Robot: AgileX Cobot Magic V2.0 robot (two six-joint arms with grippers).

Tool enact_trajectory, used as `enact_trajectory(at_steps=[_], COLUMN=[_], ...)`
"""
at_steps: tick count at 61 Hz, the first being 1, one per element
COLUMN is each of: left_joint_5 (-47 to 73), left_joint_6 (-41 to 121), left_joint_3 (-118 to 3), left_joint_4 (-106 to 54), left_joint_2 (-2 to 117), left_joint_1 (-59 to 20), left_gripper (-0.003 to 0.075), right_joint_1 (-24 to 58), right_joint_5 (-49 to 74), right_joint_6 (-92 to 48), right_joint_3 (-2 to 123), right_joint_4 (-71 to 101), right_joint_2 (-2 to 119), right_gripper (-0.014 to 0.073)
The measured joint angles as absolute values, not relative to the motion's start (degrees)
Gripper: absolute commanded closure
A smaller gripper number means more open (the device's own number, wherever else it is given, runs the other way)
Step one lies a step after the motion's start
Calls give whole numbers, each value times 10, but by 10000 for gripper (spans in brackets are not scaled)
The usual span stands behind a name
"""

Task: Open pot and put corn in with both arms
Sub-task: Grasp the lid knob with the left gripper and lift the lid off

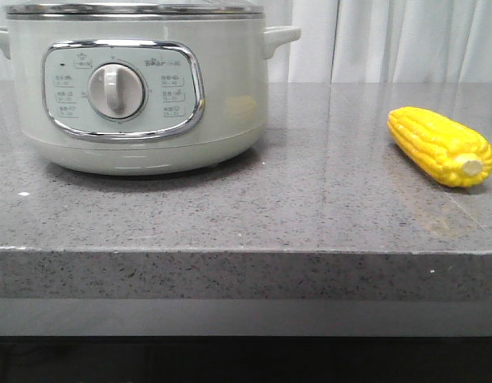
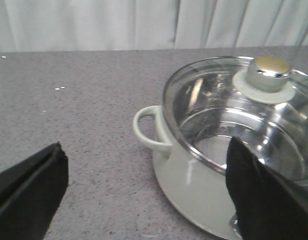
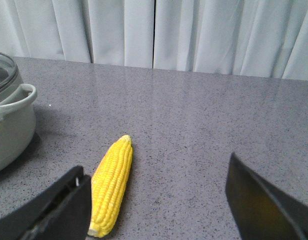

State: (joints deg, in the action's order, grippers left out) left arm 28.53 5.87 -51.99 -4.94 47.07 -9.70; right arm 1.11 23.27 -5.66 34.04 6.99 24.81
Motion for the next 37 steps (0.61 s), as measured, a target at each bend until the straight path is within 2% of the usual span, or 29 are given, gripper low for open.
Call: enact_trajectory(at_steps=[18,37], left_joint_5=[399,522], left_joint_6=[60,60], left_joint_3=[-748,-977], left_joint_4=[-83,-91], left_joint_2=[683,892], left_joint_1=[-215,-223], left_gripper=[99,99], right_joint_1=[11,11], right_joint_5=[240,241], right_joint_6=[-57,-57], right_joint_3=[340,340], right_joint_4=[70,70], right_joint_2=[248,248], right_gripper=[21,21])
